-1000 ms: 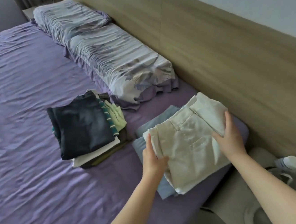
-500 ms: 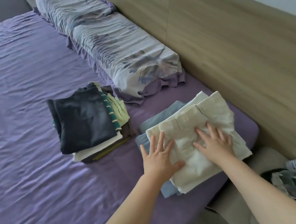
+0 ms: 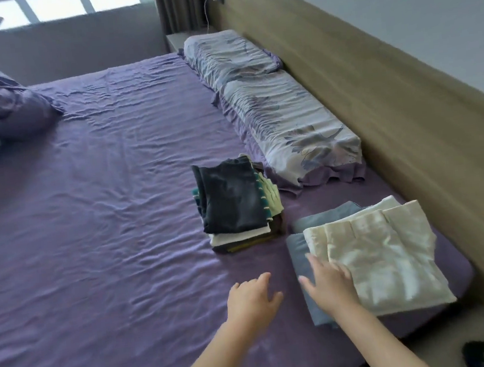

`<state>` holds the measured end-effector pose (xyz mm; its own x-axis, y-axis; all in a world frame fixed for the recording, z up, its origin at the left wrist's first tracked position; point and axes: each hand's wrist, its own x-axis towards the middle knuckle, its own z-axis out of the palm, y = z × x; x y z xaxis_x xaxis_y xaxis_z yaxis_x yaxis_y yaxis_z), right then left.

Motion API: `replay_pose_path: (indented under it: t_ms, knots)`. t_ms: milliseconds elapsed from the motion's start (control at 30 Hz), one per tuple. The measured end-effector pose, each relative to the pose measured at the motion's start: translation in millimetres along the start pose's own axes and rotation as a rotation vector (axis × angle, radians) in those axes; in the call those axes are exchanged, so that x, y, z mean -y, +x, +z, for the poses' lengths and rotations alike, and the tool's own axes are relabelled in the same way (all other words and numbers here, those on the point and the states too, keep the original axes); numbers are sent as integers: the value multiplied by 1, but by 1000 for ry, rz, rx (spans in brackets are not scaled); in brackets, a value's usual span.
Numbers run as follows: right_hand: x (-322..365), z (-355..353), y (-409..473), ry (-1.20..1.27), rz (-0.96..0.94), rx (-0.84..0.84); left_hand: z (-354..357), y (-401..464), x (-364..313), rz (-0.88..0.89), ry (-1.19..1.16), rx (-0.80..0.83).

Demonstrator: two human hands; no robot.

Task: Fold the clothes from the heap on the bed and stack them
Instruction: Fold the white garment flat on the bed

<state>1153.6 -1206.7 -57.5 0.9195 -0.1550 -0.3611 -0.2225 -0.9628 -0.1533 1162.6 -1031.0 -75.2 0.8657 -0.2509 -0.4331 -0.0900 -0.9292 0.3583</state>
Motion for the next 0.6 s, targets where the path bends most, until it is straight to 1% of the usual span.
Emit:
replay_pose_path:
  t_ms: [167, 200, 267, 400, 600]
  knots:
    - [107, 9, -48, 4, -221, 36, -38, -75, 81, -129, -17, -84]
    - [141, 12, -68, 5, -286, 41, -47, -106, 109, -169, -26, -114]
    - [169, 18, -86, 32, -346, 63, -52, -132, 134, -204, -27, -149]
    - [258, 31, -148, 8, -518, 42, -69, -220, 209, -319, -32, -232]
    - [370, 62, -244, -86, -684, 46, -67, -368, 315, -523, -169, -343]
